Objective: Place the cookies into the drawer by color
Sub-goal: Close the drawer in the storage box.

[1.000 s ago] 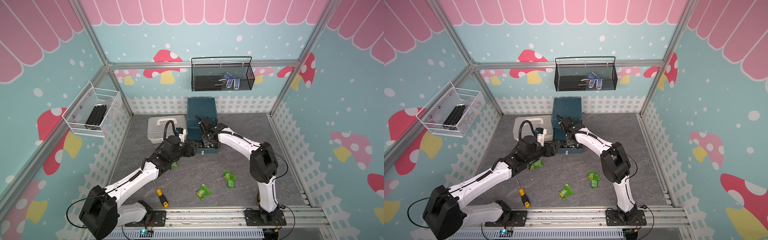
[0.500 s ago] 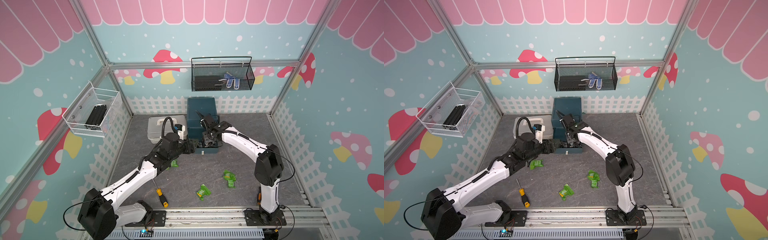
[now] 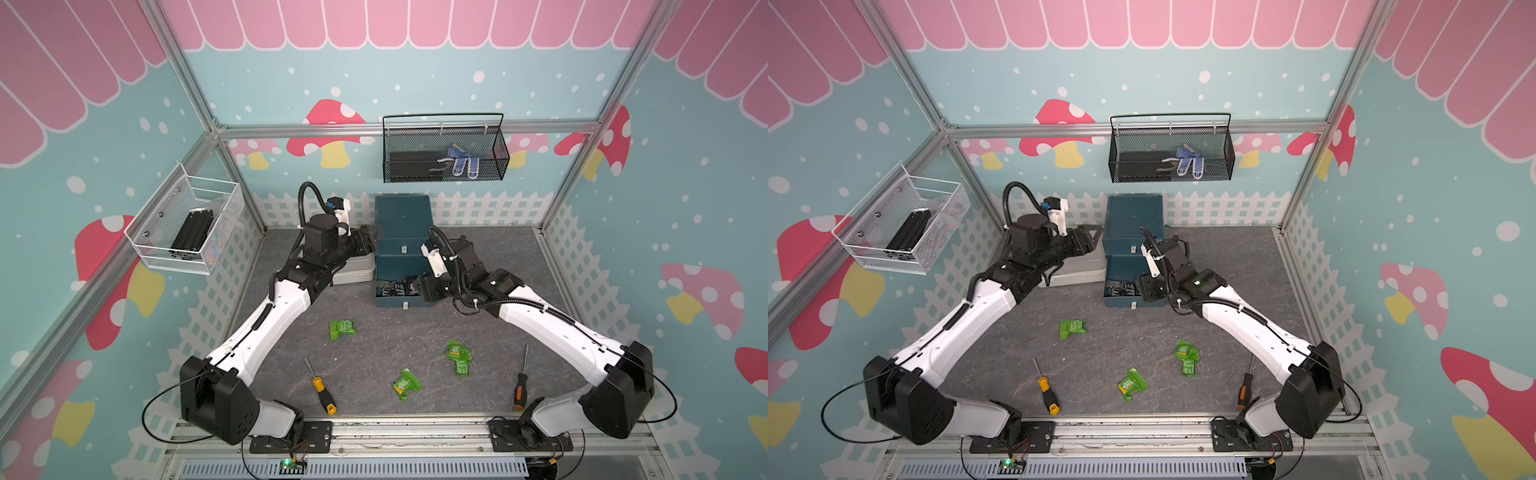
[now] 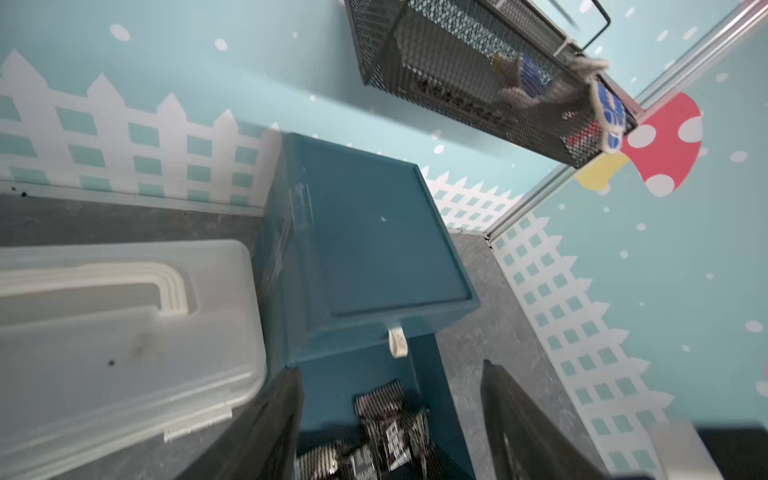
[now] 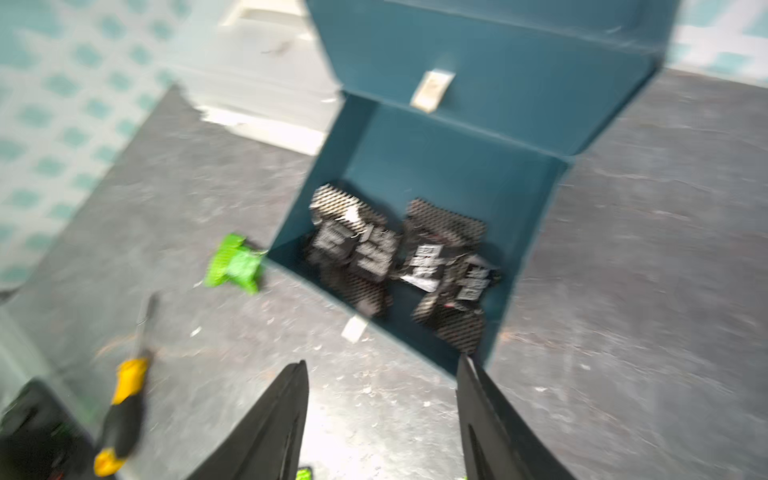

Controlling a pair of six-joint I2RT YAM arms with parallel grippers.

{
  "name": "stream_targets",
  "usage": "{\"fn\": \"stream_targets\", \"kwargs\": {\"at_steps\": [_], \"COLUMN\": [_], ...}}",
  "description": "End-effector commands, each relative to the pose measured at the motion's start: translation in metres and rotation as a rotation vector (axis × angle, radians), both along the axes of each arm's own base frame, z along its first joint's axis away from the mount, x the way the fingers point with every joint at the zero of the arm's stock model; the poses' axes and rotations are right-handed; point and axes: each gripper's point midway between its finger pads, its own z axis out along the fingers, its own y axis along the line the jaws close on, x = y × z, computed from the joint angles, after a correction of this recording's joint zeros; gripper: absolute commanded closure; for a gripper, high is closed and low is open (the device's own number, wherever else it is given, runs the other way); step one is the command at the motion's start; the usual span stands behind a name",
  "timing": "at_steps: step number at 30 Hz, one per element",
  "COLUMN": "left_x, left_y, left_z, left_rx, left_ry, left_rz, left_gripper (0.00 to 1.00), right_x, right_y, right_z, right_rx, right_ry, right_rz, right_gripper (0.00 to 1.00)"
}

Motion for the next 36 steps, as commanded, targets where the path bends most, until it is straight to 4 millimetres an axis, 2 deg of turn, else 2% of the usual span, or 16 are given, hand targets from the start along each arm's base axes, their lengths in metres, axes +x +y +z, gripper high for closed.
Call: {"fn": "stream_targets", "kwargs": {"at_steps": [1, 3, 6, 8, 11, 16, 20, 23, 26, 32, 36], "left_x": [0.024, 0.044, 0.077, 0.092, 0.108, 0.126, 0.132, 0.133, 0.131, 0.123, 0.118], "left_y": [-0.001, -0.005, -0.011, -0.016, -0.02, -0.013, -0.014, -0.016, -0.02, -0.021, -0.024], "left_z": [-0.016, -0.014, -0.03, -0.039, -0.051, -0.075, -0.093, -0.103, -0.116, -0.138, -0.145], "left_rx": [0.019, 0.022, 0.049, 0.054, 0.065, 0.116, 0.151, 0.159, 0.162, 0.202, 0.214], "left_ry": [0.07, 0.074, 0.117, 0.137, 0.163, 0.213, 0.236, 0.257, 0.286, 0.322, 0.332], "left_rz": [-0.051, -0.07, -0.075, -0.089, -0.09, -0.031, -0.022, -0.035, -0.055, -0.054, -0.068], "left_gripper": [0.35, 0.37, 0.39, 0.4, 0.43, 0.47, 0.49, 0.53, 0.61, 0.63, 0.65], "right_x": [-0.034, -0.044, -0.06, -0.06, -0.052, -0.05, -0.044, -0.026, -0.011, 0.018, 0.037], "right_y": [0.026, 0.031, 0.044, 0.046, 0.047, 0.058, 0.065, 0.06, 0.058, 0.055, 0.057], "right_z": [-0.018, -0.026, -0.041, -0.054, -0.074, -0.095, -0.105, -0.111, -0.11, -0.11, -0.107], "right_rx": [0.082, 0.112, 0.125, 0.109, 0.057, 0.052, 0.038, -0.028, -0.07, -0.114, -0.122], "right_ry": [0.014, -0.003, -0.019, -0.016, -0.015, 0.009, 0.006, -0.037, -0.098, -0.129, -0.145], "right_rz": [0.22, 0.268, 0.363, 0.375, 0.37, 0.42, 0.443, 0.383, 0.35, 0.303, 0.281], "right_gripper": [0.41, 0.42, 0.44, 0.45, 0.48, 0.52, 0.53, 0.53, 0.54, 0.55, 0.55]}}
